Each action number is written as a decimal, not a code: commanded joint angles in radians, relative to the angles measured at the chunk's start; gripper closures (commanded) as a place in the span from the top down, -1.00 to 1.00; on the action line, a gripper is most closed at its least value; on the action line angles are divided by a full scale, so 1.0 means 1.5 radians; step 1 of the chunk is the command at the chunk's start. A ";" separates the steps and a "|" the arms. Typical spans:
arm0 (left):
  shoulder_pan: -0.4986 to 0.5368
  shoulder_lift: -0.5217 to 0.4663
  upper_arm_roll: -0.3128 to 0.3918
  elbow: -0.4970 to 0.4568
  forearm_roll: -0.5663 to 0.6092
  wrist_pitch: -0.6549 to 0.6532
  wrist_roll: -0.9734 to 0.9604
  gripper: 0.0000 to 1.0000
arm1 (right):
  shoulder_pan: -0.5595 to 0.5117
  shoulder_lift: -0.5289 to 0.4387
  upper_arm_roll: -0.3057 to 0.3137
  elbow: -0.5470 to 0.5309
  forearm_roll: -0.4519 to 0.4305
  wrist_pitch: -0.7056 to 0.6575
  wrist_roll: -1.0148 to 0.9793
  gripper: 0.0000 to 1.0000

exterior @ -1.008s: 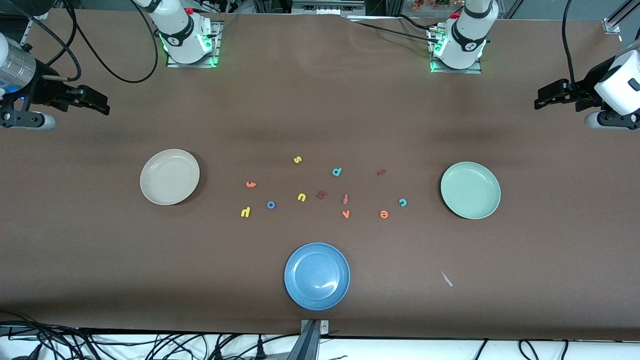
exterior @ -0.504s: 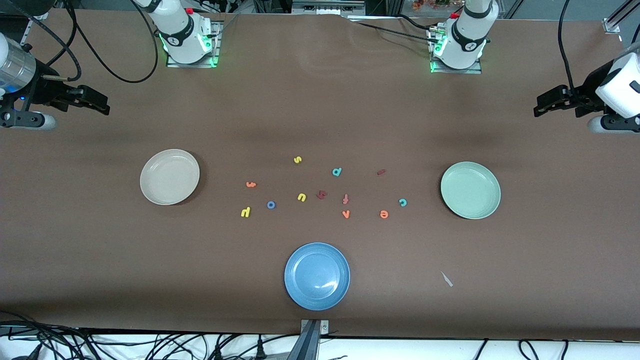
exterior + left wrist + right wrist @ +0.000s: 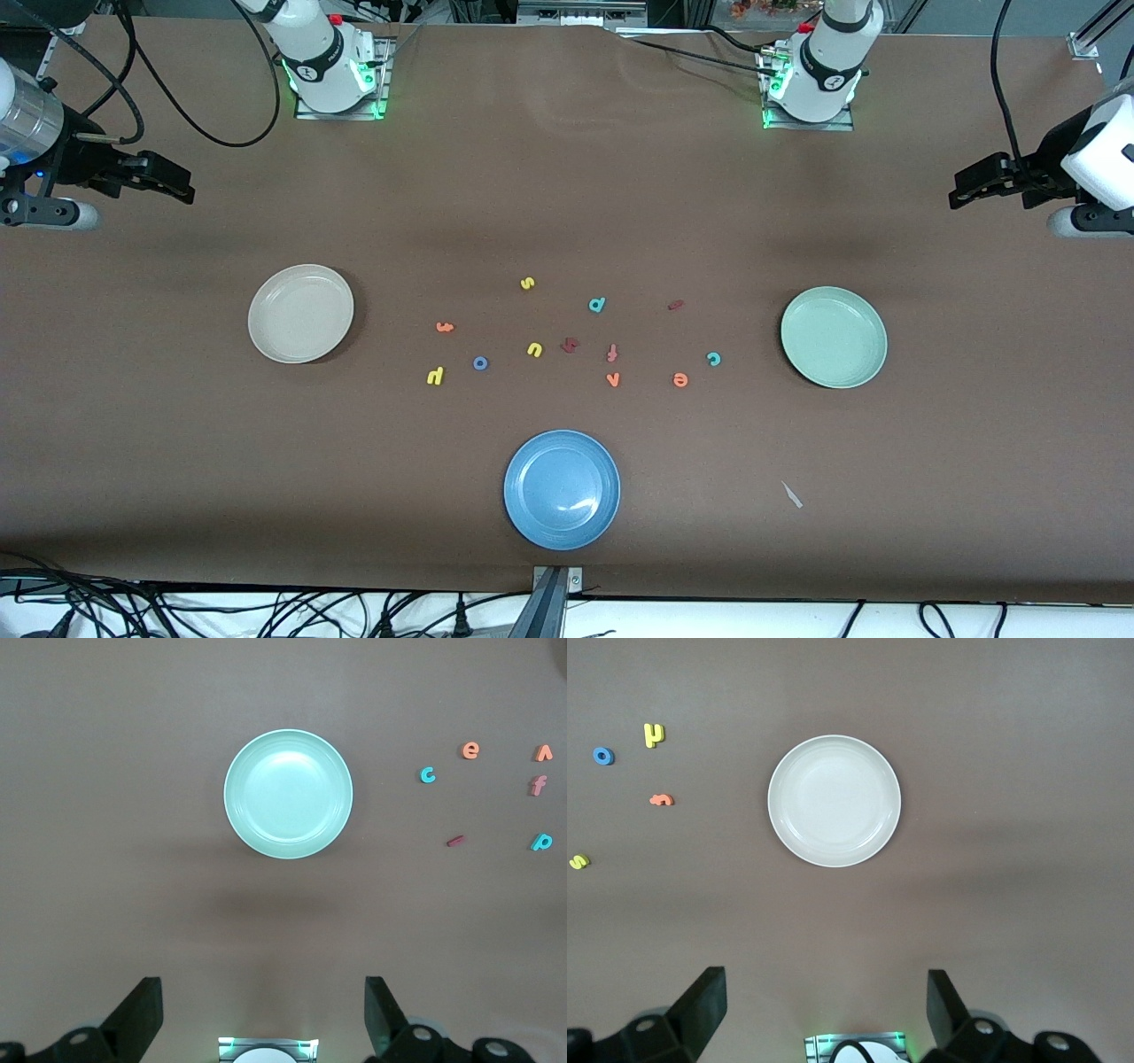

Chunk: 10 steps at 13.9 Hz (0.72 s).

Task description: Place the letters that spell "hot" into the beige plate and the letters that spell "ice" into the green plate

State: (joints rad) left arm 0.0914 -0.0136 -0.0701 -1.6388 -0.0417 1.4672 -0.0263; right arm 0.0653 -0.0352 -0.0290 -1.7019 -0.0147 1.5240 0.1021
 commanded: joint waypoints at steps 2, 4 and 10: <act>0.004 -0.002 -0.003 0.006 0.005 -0.005 -0.002 1.00 | 0.003 0.006 -0.003 0.017 0.010 -0.015 0.000 1.00; 0.004 -0.001 -0.004 0.005 0.014 -0.003 -0.001 1.00 | 0.003 0.006 -0.003 0.017 0.010 -0.015 0.000 1.00; 0.004 -0.004 -0.004 0.005 0.020 -0.005 -0.001 1.00 | 0.003 0.006 -0.003 0.017 0.011 -0.015 0.000 1.00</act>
State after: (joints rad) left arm 0.0918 -0.0138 -0.0697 -1.6388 -0.0360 1.4672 -0.0263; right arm 0.0653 -0.0352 -0.0290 -1.7019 -0.0147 1.5240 0.1021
